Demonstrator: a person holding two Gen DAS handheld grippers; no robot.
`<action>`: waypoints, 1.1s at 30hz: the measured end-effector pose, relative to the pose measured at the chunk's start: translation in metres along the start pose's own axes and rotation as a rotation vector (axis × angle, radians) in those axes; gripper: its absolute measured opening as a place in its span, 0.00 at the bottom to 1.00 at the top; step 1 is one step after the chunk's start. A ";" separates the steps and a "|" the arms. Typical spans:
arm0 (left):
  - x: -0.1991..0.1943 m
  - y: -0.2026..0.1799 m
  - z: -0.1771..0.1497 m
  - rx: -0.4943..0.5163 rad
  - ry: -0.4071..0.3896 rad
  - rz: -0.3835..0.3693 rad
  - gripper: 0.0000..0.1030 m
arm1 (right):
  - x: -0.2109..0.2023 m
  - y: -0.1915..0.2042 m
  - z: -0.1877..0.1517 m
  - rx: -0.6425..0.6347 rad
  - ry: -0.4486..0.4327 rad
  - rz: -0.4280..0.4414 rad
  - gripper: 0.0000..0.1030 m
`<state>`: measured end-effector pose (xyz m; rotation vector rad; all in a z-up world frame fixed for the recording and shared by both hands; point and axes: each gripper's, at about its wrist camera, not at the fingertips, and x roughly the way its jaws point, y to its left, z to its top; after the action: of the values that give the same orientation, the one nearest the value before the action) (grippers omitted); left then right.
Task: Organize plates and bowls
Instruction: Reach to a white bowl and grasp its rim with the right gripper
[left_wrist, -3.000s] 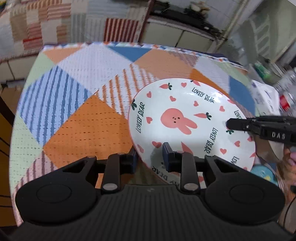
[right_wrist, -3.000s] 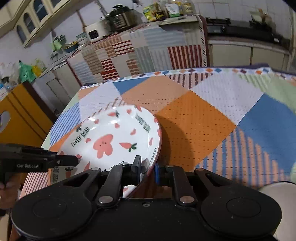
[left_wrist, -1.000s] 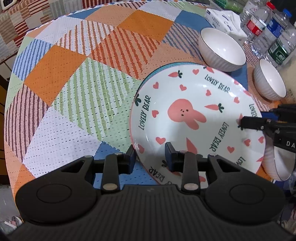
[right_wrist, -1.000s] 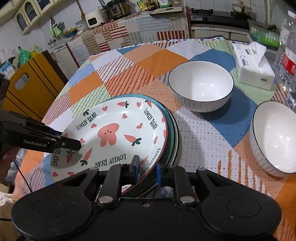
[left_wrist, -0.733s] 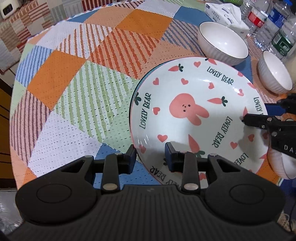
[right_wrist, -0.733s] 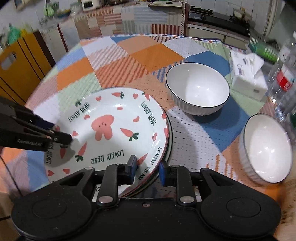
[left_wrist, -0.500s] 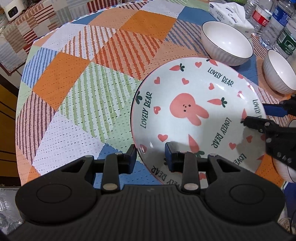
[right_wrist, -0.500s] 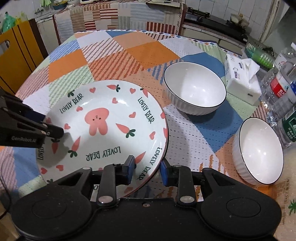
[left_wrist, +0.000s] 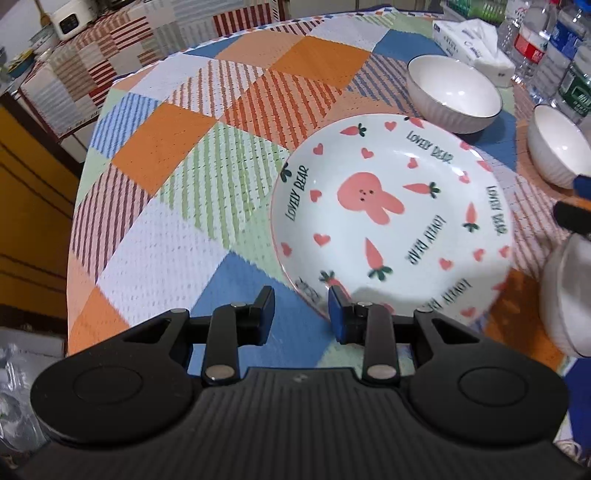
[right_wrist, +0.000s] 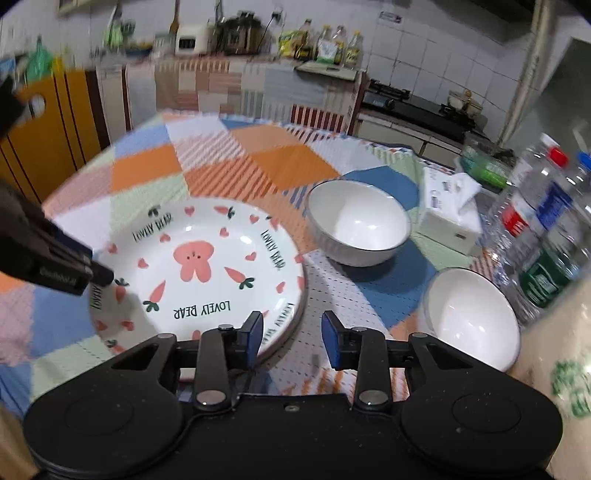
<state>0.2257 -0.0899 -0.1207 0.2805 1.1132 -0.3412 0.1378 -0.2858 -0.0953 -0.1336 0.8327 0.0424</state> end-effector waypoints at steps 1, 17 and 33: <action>-0.006 -0.002 -0.003 -0.007 -0.006 -0.006 0.30 | -0.011 -0.006 -0.004 0.007 -0.024 0.001 0.42; -0.054 -0.084 -0.031 -0.016 -0.094 -0.251 0.38 | -0.067 -0.044 -0.103 -0.130 0.012 0.101 0.93; 0.014 -0.143 -0.035 -0.043 -0.022 -0.351 0.38 | 0.005 -0.041 -0.119 -0.054 0.122 0.163 0.94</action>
<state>0.1448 -0.2091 -0.1553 0.0405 1.1463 -0.6290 0.0575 -0.3423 -0.1738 -0.1193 0.9635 0.2121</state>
